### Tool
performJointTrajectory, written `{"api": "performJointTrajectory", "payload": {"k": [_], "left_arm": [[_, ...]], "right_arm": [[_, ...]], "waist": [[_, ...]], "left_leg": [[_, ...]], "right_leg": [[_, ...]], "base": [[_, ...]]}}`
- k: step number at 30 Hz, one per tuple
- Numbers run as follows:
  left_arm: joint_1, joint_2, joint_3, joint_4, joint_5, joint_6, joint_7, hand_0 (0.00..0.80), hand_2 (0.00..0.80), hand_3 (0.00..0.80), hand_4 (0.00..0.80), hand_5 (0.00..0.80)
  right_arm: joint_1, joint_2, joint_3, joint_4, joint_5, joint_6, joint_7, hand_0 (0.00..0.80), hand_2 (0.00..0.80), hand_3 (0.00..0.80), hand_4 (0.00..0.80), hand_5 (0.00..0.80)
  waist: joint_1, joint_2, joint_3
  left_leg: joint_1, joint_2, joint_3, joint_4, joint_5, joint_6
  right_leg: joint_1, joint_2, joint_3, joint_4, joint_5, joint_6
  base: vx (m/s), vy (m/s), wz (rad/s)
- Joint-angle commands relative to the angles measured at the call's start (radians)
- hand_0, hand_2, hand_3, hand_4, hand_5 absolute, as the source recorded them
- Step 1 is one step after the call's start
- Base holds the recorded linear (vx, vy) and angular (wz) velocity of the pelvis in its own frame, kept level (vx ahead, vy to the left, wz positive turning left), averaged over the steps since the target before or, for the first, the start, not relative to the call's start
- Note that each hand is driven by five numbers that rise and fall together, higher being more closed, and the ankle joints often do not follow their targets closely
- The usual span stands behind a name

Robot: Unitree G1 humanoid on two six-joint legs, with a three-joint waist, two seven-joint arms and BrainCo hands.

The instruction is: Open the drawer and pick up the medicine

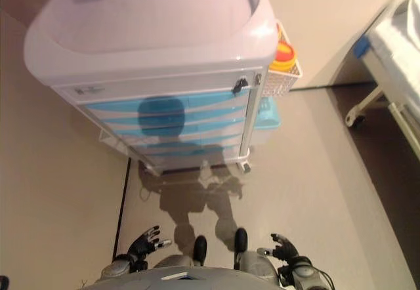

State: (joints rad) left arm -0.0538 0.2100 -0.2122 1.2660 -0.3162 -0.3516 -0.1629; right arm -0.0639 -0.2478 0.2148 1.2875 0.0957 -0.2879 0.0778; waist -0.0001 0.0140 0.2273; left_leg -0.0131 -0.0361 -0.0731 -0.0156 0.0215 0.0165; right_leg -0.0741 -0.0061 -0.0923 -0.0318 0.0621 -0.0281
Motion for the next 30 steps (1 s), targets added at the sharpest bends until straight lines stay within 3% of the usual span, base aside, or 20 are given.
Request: {"api": "performJointTrajectory", "payload": {"k": [1,6,17,23,30], "left_arm": [[-0.056,-0.021,-0.021,-0.024,-0.074,-0.072,-0.004,0.0,0.0,0.0,0.0,0.0],[-0.114,-0.011,-0.03,-0.055,-0.116,-0.111,0.009,0.0,0.0,0.0,0.0,0.0],[-0.203,0.02,-0.011,-0.164,-0.243,-0.151,-0.003,0.0,0.0,0.0,0.0,0.0],[-0.249,0.039,0.003,-0.248,-0.365,-0.142,-0.077,0.0,0.0,0.0,0.0,0.0],[-0.317,0.054,-0.012,-0.39,-0.646,-0.079,-0.239,0.0,0.0,0.0,0.0,0.0]], "right_arm": [[-0.057,0.008,0.055,-0.048,-0.007,-0.037,-0.028,0.0,0.0,0.0,0.0,0.0],[-0.116,-0.003,0.068,-0.077,0.047,-0.045,-0.063,0.0,0.0,0.0,0.0,0.0],[-0.151,-0.04,0.068,-0.11,0.099,-0.047,-0.106,0.0,0.0,0.0,0.0,0.0],[-0.165,-0.069,0.076,-0.129,0.115,-0.033,-0.094,0.0,0.0,0.0,0.0,0.0],[-0.164,-0.098,0.09,-0.16,0.123,-0.02,-0.065,0.0,0.0,0.0,0.0,0.0]], "waist": [[0.007,-0.019,0.09],[0.015,-0.019,0.171],[0.007,-0.018,0.235],[-0.007,-0.028,0.25],[-0.035,-0.047,0.269]], "left_leg": [[-0.097,-0.075,0.076,0.101,-0.07,0.066],[-0.247,-0.079,0.097,0.206,-0.065,0.074],[-0.463,-0.085,0.104,0.392,-0.095,0.082],[-0.541,-0.074,0.122,0.472,-0.115,0.078],[-0.58,-0.057,0.143,0.522,-0.137,0.085]], "right_leg": [[-0.088,-0.006,0.026,0.193,-0.086,0.054],[-0.24,-0.009,0.036,0.304,-0.087,0.048],[-0.454,0.02,0.044,0.484,-0.121,0.009],[-0.53,0.033,0.049,0.562,-0.13,0.002],[-0.574,0.058,0.075,0.597,-0.119,0.002]], "base": [[-0.181,0.009,0.01],[-0.133,0.017,-0.04],[-0.045,0.039,-0.02],[-0.032,0.06,-0.03],[-0.004,0.065,-0.08]]}}
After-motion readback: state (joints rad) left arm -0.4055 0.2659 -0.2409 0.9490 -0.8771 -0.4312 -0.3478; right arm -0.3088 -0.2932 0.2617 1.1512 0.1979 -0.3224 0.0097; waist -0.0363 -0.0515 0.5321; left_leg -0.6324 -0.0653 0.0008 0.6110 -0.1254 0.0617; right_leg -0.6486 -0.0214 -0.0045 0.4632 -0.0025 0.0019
